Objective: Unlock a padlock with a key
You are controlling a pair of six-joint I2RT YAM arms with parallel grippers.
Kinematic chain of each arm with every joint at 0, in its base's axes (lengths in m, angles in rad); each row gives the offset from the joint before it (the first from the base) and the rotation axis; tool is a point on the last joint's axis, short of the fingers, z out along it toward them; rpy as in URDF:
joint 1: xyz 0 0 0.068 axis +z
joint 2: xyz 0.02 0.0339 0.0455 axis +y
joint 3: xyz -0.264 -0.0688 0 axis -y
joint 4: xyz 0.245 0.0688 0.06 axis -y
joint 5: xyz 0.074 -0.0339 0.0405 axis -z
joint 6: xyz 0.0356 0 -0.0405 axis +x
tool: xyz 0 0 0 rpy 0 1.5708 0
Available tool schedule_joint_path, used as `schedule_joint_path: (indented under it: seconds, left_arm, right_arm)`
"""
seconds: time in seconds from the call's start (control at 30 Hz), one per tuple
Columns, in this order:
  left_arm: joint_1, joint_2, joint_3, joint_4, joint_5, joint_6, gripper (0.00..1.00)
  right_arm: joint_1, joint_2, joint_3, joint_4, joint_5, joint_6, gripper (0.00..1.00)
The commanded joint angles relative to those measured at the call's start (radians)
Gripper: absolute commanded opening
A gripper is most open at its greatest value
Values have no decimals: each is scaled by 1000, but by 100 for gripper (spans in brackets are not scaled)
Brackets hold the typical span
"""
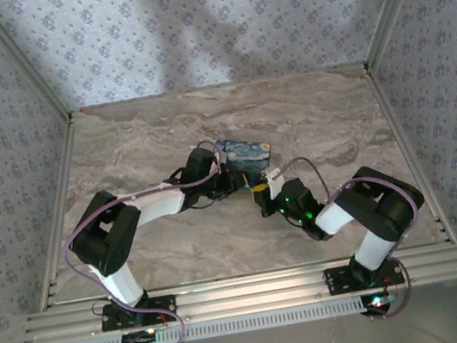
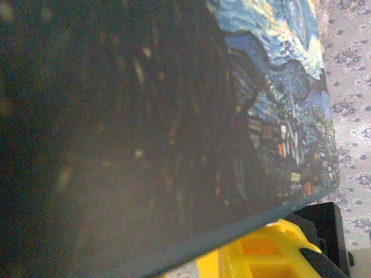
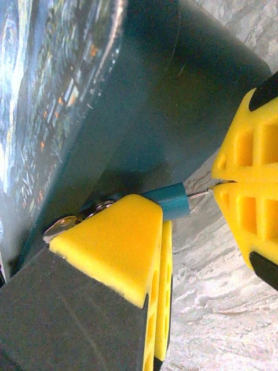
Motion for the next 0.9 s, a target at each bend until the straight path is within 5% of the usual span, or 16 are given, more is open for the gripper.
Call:
schedule_joint_path:
  seconds: [0.0, 0.87]
  left_arm:
    - [-37, -28, 18, 3, 49, -22, 23]
    - [-37, -48, 24, 0, 17, -118, 22]
  right_arm:
    - [1, -42, 34, 126, -52, 16, 0]
    - [9, -74, -7, 77, 20, -3, 0]
